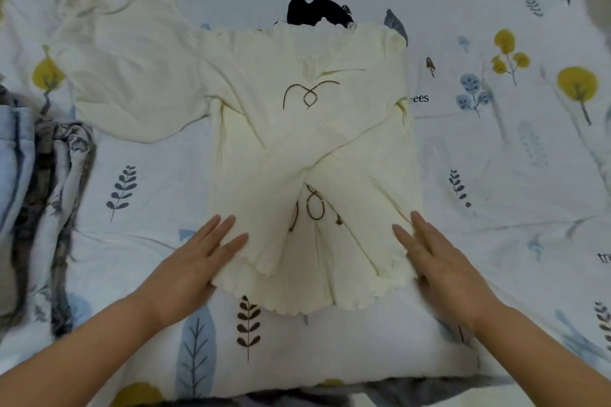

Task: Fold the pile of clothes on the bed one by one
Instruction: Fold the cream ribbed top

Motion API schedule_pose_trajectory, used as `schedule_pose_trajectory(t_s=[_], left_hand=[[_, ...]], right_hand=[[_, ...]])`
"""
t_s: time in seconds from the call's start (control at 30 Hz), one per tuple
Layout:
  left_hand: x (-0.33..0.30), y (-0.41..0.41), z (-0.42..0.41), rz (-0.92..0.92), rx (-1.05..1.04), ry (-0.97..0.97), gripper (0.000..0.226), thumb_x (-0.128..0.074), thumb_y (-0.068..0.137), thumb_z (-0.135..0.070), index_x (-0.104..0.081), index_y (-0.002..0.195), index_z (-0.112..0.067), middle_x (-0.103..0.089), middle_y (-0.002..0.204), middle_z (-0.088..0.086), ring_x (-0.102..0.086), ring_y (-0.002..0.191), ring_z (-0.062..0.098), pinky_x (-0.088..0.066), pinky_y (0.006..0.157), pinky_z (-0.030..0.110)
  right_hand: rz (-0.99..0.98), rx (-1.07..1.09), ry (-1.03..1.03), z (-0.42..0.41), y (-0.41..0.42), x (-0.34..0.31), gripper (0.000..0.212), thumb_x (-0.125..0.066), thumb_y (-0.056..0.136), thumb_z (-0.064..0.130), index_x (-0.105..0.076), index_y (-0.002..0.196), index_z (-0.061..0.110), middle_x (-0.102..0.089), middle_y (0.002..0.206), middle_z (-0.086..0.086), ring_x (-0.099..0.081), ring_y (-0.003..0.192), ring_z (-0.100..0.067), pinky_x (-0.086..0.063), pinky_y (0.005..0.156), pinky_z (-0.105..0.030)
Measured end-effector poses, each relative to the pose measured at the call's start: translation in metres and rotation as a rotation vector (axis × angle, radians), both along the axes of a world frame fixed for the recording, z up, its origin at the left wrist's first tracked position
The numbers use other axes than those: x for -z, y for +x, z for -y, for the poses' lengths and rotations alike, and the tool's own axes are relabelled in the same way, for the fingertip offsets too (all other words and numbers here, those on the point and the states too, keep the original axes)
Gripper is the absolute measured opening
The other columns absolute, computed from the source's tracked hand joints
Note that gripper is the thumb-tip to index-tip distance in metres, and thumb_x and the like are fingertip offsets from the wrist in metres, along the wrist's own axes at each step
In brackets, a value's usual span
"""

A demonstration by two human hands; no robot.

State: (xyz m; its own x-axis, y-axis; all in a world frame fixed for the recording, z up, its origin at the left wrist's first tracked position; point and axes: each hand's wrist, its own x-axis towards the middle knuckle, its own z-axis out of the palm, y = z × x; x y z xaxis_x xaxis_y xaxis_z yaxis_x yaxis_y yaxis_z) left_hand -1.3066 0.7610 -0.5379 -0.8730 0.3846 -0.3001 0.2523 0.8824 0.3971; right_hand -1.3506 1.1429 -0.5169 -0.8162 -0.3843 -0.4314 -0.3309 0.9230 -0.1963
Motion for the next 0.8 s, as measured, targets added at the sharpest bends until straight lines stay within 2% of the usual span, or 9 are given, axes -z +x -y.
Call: schedule_pose_trajectory(t_s=[0.07,0.23,0.3,0.37,0.4,0.47,0.6,0.7,0.8], left_hand=[[-0.002,-0.002,-0.002,-0.054,-0.027,0.028,0.085,-0.076,0.059,0.012,-0.045,0.135,-0.008,-0.028,0.145,0.018,-0.023,0.135,0.039,-0.025,0.105,0.044],[-0.006,-0.010,-0.006,-0.048,-0.194,0.148,0.048,-0.060,0.079,0.010,-0.063,0.120,-0.014,-0.046,0.137,-0.003,-0.037,0.133,0.015,-0.027,0.105,0.022],[-0.017,-0.020,-0.009,-0.009,-0.297,0.224,0.037,-0.059,0.082,0.008,-0.068,0.110,-0.014,-0.059,0.122,-0.008,-0.053,0.115,0.003,-0.033,0.094,0.007],[-0.032,-0.037,-0.009,0.045,-0.431,0.333,0.030,-0.061,0.082,0.005,-0.071,0.097,-0.019,-0.071,0.098,-0.012,-0.059,0.074,-0.015,-0.039,0.067,-0.001],[-0.040,-0.047,-0.007,0.063,-0.492,0.378,0.029,-0.061,0.083,0.004,-0.072,0.088,-0.022,-0.074,0.082,-0.012,-0.059,0.059,-0.008,-0.042,0.055,0.004],[-0.058,-0.074,-0.005,0.063,-0.594,0.443,0.031,-0.058,0.083,0.004,-0.072,0.076,-0.023,-0.071,0.068,-0.004,-0.061,0.053,0.009,-0.049,0.053,0.024],[-0.084,-0.141,-0.002,-0.030,-0.722,0.638,0.020,-0.054,0.081,0.001,-0.062,0.065,-0.008,-0.058,0.049,0.000,-0.050,0.046,0.009,-0.042,0.046,0.017],[-0.087,-0.192,0.000,-0.105,-0.801,0.692,0.032,-0.048,0.069,-0.019,-0.046,0.065,0.013,-0.046,0.055,0.012,-0.043,0.050,0.016,-0.034,0.046,0.022],[-0.066,-0.234,0.009,-0.103,-0.953,0.660,0.034,-0.049,0.069,-0.025,-0.047,0.068,0.009,-0.041,0.067,0.011,-0.036,0.060,0.017,-0.027,0.055,0.027]], right_hand=[[-0.043,0.059,-0.091,0.000,-0.004,0.002,0.081,-0.061,0.072,-0.015,-0.033,0.142,0.013,-0.020,0.152,-0.018,-0.033,0.135,-0.039,-0.036,0.106,-0.043],[-0.094,0.223,-0.224,0.006,-0.018,0.003,0.031,-0.060,0.083,0.000,-0.065,0.112,0.012,-0.048,0.135,-0.002,-0.054,0.113,-0.023,-0.037,0.085,-0.020],[-0.121,0.285,-0.354,0.010,-0.026,-0.005,0.021,-0.063,0.080,-0.003,-0.068,0.090,0.015,-0.059,0.109,0.005,-0.061,0.092,-0.015,-0.037,0.070,-0.012],[-0.086,0.363,-0.483,0.012,-0.037,-0.016,0.031,-0.061,0.078,-0.006,-0.063,0.078,0.025,-0.062,0.086,0.008,-0.057,0.075,-0.008,-0.038,0.063,-0.010],[-0.076,0.405,-0.530,0.013,-0.044,-0.022,0.037,-0.059,0.078,-0.007,-0.061,0.075,0.030,-0.062,0.081,0.007,-0.056,0.073,-0.008,-0.039,0.062,-0.009],[-0.108,0.456,-0.590,0.015,-0.066,-0.033,0.043,-0.057,0.078,-0.007,-0.060,0.074,0.036,-0.064,0.077,0.004,-0.055,0.072,-0.013,-0.038,0.062,-0.010],[-0.124,0.589,-0.726,0.022,-0.130,-0.047,0.044,-0.053,0.079,-0.006,-0.062,0.069,0.036,-0.064,0.082,-0.011,-0.059,0.075,-0.026,-0.045,0.073,-0.029],[-0.109,0.689,-0.873,0.029,-0.186,-0.051,0.038,-0.051,0.082,-0.004,-0.064,0.067,0.029,-0.063,0.067,0.008,-0.056,0.067,-0.014,-0.044,0.064,-0.030],[-0.106,0.751,-0.892,0.036,-0.239,-0.038,0.023,-0.052,0.085,0.005,-0.061,0.067,0.017,-0.054,0.067,-0.001,-0.046,0.066,-0.016,-0.036,0.062,-0.029]])
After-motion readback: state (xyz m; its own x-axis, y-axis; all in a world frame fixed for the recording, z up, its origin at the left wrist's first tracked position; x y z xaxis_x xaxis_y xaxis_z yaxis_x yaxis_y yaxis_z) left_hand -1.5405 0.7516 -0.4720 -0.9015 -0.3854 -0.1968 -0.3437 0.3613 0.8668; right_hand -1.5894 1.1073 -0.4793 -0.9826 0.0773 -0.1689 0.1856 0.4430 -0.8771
